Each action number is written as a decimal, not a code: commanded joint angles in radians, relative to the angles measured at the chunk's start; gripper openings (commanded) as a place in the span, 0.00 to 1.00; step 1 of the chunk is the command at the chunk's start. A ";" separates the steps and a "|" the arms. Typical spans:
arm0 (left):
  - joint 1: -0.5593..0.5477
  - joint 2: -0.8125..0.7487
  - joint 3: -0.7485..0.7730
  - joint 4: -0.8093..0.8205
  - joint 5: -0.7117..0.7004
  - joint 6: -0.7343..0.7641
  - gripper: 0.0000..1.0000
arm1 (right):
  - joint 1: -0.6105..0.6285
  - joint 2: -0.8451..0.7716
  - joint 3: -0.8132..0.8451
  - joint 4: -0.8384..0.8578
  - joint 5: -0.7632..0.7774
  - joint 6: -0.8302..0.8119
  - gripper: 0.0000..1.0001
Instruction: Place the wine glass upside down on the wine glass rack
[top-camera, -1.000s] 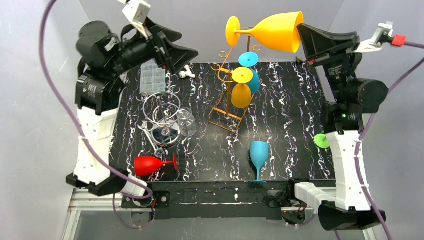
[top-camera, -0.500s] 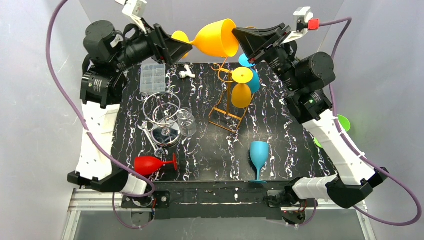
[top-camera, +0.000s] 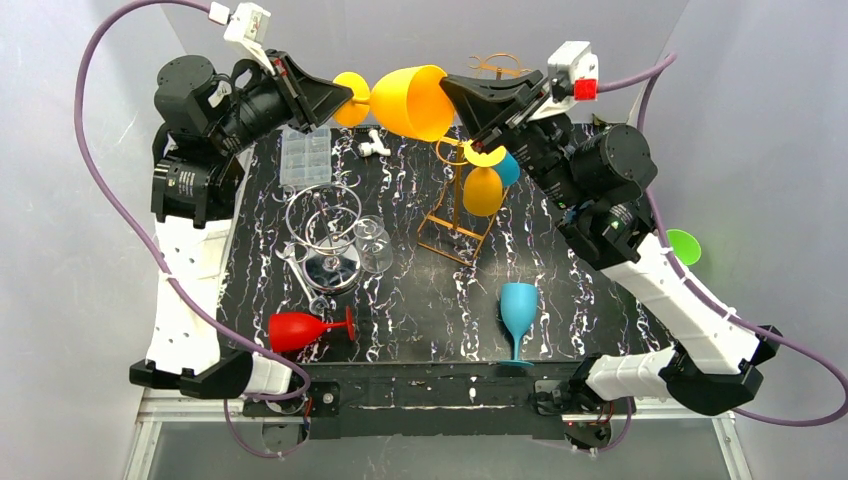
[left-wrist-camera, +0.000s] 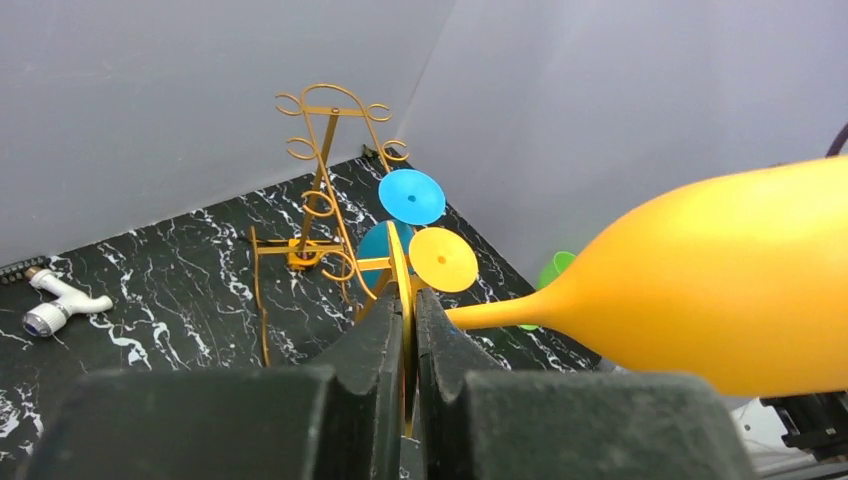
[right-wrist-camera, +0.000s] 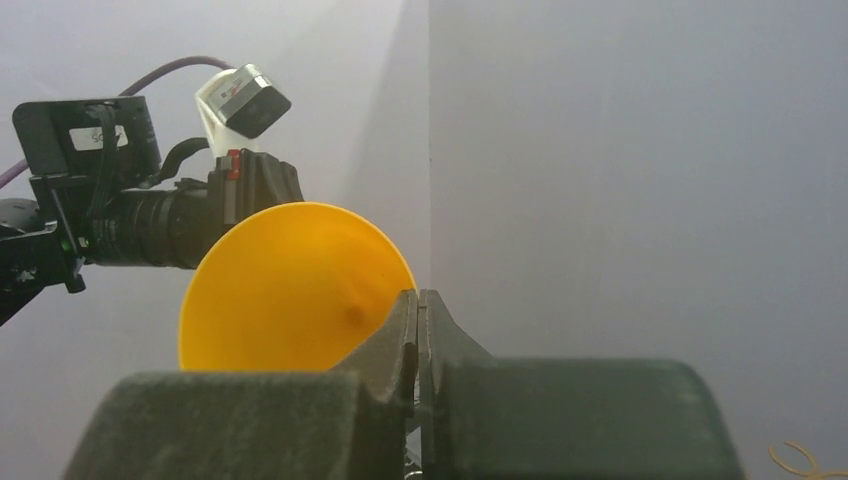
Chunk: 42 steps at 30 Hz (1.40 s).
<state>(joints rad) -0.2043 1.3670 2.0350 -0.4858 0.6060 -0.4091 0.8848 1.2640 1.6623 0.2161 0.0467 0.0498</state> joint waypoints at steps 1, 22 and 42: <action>-0.006 -0.014 0.027 0.003 0.023 0.036 0.00 | 0.040 -0.005 0.024 0.013 0.042 -0.079 0.01; -0.005 -0.251 -0.230 0.375 0.310 1.125 0.00 | 0.045 -0.157 0.082 -0.704 -0.299 0.028 0.98; -0.036 -0.379 -0.373 0.354 0.444 1.389 0.00 | 0.047 0.171 -0.014 0.047 -0.631 0.532 0.98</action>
<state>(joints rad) -0.2321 1.0058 1.6726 -0.1566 1.0031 0.9298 0.9234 1.4433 1.6650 -0.0032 -0.5087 0.4541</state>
